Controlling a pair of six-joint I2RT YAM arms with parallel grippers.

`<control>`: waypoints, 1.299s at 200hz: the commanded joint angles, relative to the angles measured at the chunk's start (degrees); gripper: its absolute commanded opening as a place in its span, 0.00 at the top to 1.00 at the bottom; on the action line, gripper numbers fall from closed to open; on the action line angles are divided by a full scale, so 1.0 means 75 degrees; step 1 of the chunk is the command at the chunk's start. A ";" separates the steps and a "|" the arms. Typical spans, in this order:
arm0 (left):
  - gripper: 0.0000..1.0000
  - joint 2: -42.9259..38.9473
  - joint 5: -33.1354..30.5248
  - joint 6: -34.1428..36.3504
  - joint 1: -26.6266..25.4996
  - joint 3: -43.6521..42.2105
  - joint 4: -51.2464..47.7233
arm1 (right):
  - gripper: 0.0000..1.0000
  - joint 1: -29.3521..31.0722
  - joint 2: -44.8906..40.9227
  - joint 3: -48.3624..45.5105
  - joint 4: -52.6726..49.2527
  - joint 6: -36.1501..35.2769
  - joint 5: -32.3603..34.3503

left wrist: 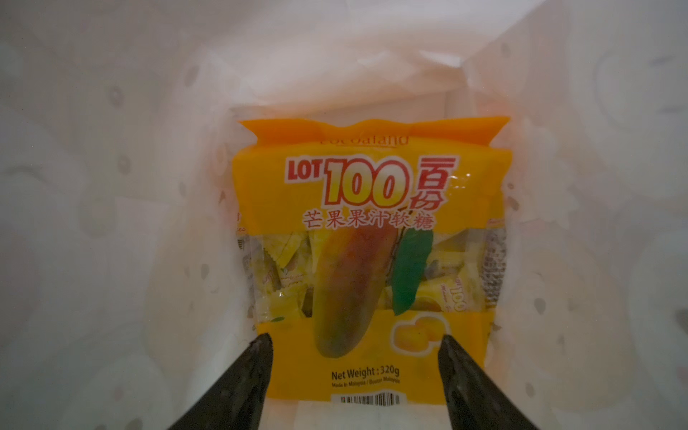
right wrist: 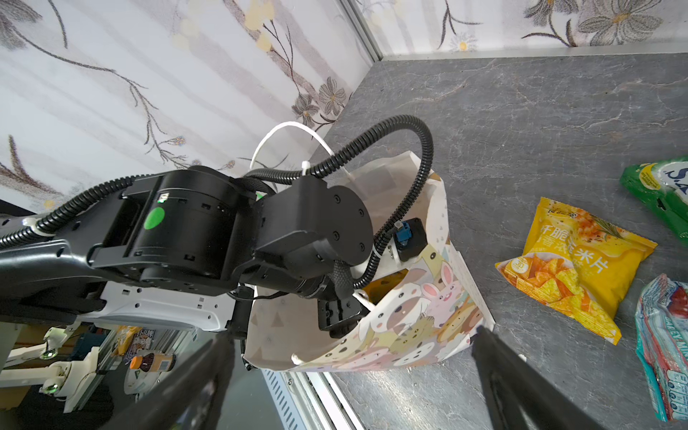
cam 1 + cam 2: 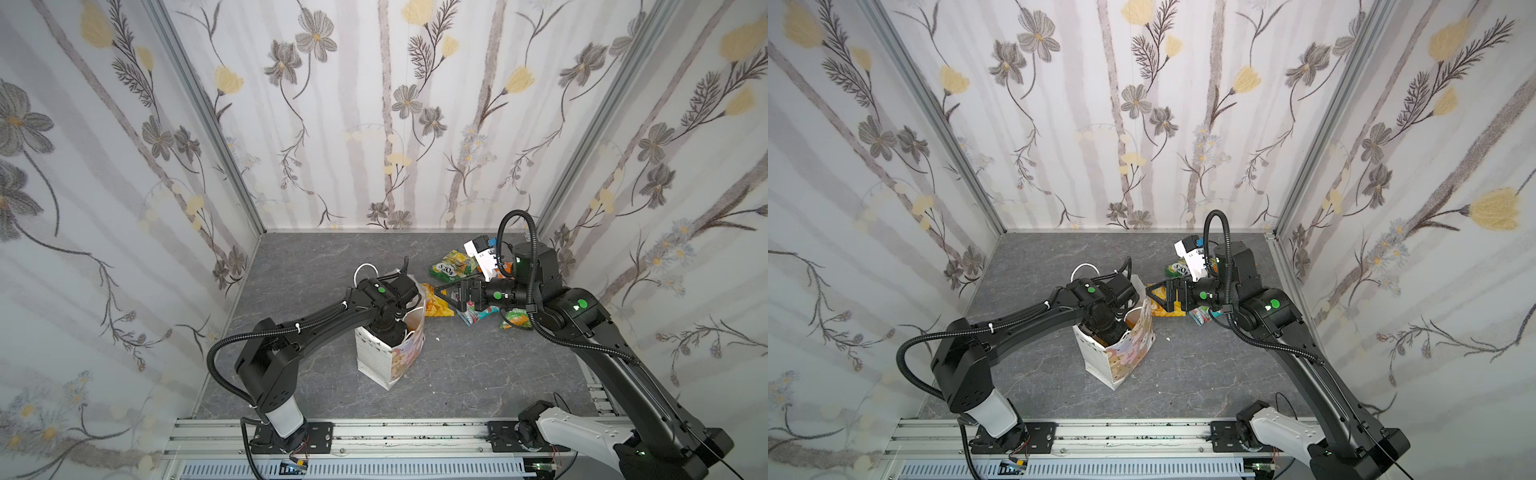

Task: Take the snacks out of the paper bag
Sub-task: 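Lower the left gripper into the paper bag and close on the Cocoaland packet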

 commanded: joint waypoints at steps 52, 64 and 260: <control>0.23 0.0549 -0.0334 0.0272 -0.0050 -0.0134 -0.0105 | 0.01 0.0014 0.0019 0.0039 -0.0115 -0.0155 0.0203; 0.19 0.0618 -0.0307 0.0313 -0.0053 -0.0159 -0.0140 | 0.01 0.0016 0.0018 0.0031 -0.0125 -0.0155 0.0208; 0.74 0.0826 -0.0894 0.0008 -0.0051 -0.1453 0.1583 | 0.01 0.0064 -0.0036 0.0001 -0.0208 -0.0136 0.0337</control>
